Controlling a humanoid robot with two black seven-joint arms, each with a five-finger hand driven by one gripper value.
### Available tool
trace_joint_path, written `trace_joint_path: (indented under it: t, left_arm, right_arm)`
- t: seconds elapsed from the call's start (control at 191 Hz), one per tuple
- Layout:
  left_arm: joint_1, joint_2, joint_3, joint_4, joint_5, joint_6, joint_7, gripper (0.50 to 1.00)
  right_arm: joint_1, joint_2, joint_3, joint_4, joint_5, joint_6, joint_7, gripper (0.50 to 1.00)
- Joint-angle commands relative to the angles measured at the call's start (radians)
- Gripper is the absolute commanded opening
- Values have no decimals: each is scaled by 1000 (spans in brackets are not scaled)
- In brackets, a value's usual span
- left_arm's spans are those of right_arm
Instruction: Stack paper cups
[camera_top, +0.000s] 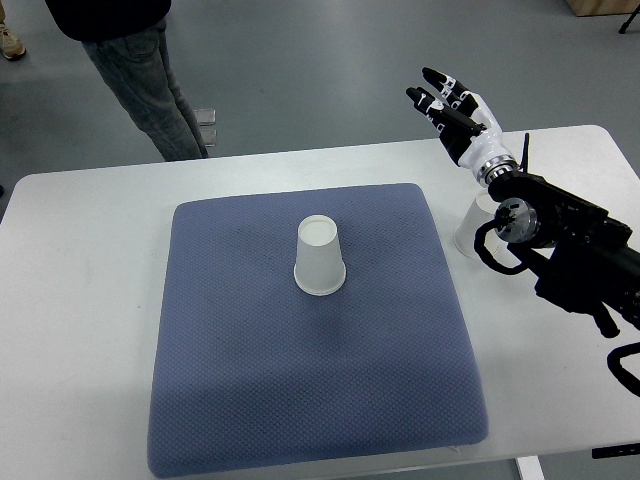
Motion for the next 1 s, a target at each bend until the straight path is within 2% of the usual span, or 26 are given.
trace_joint_path:
  t: [0.0, 0.993]
  left_arm:
    - [-1, 0, -1, 1, 0, -2, 0, 1000]
    - [0, 0, 3, 4, -1, 0, 0, 1000]
  right_arm:
    - [0, 0, 0, 0, 0, 0, 0, 913]
    - [5, -8, -2, 0, -1, -20, 0, 913]
